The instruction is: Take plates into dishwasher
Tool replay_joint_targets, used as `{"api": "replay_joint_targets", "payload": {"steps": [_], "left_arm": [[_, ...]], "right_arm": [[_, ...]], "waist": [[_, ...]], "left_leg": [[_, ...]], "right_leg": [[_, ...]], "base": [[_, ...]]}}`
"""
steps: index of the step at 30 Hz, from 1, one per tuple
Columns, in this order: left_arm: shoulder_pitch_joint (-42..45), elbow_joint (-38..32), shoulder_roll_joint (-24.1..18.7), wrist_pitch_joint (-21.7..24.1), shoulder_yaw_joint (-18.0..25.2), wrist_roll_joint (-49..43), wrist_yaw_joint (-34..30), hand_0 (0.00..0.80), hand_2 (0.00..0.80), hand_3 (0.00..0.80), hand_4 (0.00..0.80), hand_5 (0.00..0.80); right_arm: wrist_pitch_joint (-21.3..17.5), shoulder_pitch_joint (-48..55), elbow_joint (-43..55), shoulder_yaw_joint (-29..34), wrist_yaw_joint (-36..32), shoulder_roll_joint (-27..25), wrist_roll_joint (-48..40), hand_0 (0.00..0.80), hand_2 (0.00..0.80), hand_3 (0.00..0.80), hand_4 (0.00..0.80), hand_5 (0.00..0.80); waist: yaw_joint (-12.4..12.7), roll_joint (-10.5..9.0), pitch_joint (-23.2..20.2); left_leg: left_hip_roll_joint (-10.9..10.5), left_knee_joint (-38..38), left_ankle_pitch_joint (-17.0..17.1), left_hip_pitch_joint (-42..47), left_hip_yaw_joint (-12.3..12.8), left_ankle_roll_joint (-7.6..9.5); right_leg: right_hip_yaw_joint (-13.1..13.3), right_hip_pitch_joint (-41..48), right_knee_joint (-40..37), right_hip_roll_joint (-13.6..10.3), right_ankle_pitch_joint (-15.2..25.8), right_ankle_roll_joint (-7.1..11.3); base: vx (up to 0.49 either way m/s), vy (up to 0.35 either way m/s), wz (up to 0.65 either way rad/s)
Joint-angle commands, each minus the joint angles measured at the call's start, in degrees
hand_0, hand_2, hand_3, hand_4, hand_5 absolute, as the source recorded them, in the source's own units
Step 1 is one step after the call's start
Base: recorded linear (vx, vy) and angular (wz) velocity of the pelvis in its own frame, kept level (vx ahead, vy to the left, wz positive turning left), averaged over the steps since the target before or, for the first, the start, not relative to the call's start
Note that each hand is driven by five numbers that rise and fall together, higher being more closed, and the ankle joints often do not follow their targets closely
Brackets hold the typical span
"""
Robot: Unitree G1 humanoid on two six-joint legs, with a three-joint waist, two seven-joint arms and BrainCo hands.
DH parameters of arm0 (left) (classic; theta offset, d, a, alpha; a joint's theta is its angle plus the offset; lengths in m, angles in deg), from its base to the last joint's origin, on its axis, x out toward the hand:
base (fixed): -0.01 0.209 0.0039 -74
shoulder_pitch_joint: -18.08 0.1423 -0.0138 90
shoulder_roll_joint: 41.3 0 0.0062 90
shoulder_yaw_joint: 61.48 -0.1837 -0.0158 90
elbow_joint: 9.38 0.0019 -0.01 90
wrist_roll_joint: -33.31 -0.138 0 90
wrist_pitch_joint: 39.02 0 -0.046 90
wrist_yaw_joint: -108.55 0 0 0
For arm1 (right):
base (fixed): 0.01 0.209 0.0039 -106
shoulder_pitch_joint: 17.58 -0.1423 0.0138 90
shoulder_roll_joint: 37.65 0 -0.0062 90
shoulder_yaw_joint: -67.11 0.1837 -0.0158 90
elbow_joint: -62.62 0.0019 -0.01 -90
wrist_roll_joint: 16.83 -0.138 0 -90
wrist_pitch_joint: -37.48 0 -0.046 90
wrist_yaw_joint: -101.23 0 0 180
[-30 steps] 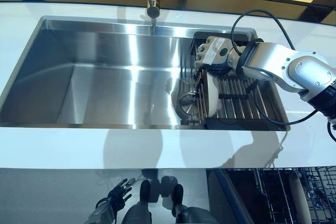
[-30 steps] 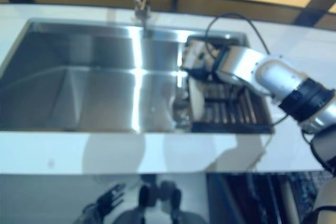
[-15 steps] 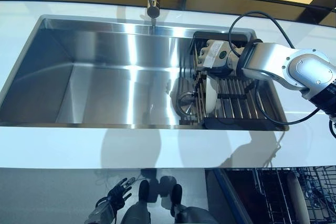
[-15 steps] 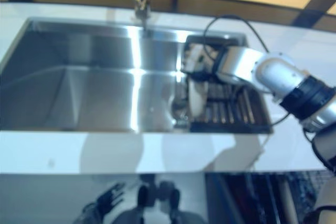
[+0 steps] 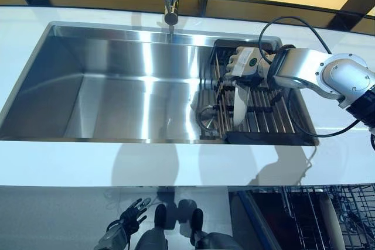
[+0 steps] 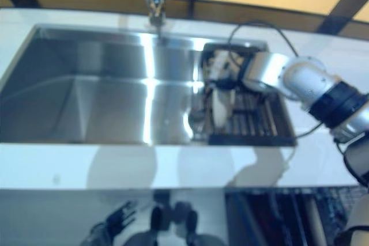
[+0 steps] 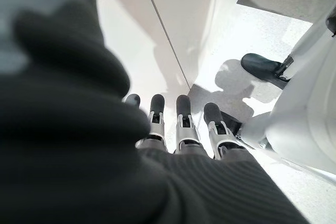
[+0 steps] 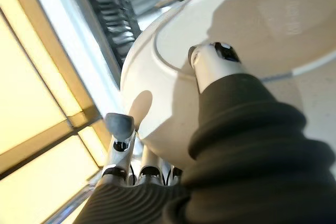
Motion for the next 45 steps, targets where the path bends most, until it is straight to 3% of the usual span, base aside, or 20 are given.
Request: {"api": "replay_joint_targets", "payload": {"steps": [1,12,14,19,24,34,45], "left_arm": [[-0.28,1.54,-0.17,0.98,0.09,-0.40,-0.26,0.000,0.000,0.000,0.000,0.000],[0.70,1.81,0.47,-0.08,0.32,-1.00,0.12,0.000,0.000,0.000,0.000,0.000],[1.02,2.08,0.29,-0.84,0.41,-1.37,0.03,0.000,0.000,0.000,0.000,0.000],[1.61,2.35,0.19,-1.93,-0.29,-2.14,-0.08,0.000,0.000,0.000,0.000,0.000],[2.36,2.25,-0.36,-2.72,-1.84,-2.21,-0.22,0.000,0.000,0.000,0.000,0.000],[4.87,1.69,-1.84,-2.73,-2.60,-2.53,-2.13,0.000,0.000,0.000,0.000,0.000],[6.14,1.79,-2.60,-2.31,-2.32,-2.87,-3.41,0.000,0.000,0.000,0.000,0.000]], "right_arm": [[3.26,-5.52,-3.59,-2.42,4.09,-3.04,2.24,0.800,0.800,0.800,0.800,0.800],[8.27,-8.29,-8.70,-1.70,9.43,-4.01,2.65,0.800,0.800,0.800,0.800,0.800],[13.06,-8.51,-10.69,-0.86,10.21,-5.11,-1.98,0.800,0.800,0.800,0.800,0.800],[20.92,-6.94,-14.59,1.59,13.11,-7.01,-11.05,0.800,0.800,0.800,0.800,0.800],[26.13,-6.32,-19.50,2.76,16.65,-10.26,-20.77,0.800,0.800,0.800,0.800,0.800],[30.11,-1.62,-29.01,7.93,19.71,-18.28,-33.16,0.800,0.800,0.800,0.800,0.800],[29.33,11.99,-35.65,20.08,21.45,-25.21,-37.55,0.800,0.800,0.800,0.800,0.800]], "waist": [[0.94,-2.20,-4.79],[0.14,-2.27,-8.16],[-0.29,-2.31,-9.40],[-0.87,-2.27,-10.75],[-1.55,-2.20,-11.49],[-3.00,-1.67,-11.42],[-5.20,-1.16,-10.85]], "left_leg": [[0.82,-0.20,-1.17,1.29,2.33,-2.08],[0.56,-0.20,-2.53,4.18,2.66,-1.58],[0.54,-0.20,-3.04,5.12,2.79,-1.48],[0.62,-0.20,-3.75,6.39,3.09,-1.30],[0.76,-0.20,-4.36,7.15,3.47,-1.14],[1.13,-0.20,-4.84,8.01,4.42,-1.04],[1.62,-0.20,-4.83,8.19,6.13,-1.03]], "right_leg": [[1.12,0.39,-0.10,-2.44,2.06,4.55],[2.34,2.78,-0.10,-1.86,1.13,4.31],[3.10,3.45,-0.10,-1.63,0.92,4.39],[4.14,4.16,-0.10,-1.34,0.76,4.48],[5.36,4.38,-0.10,-0.98,0.68,4.65],[7.16,4.39,-0.10,-0.50,0.88,4.81],[8.90,3.56,-0.10,-0.01,1.49,5.18]], "base": [[0.021,0.014,-0.03],[0.042,0.015,-0.07],[0.090,0.021,-0.10],[0.088,0.006,-0.09],[0.059,-0.007,-0.15],[0.030,-0.002,-0.12],[0.006,-0.005,-0.10]]}}
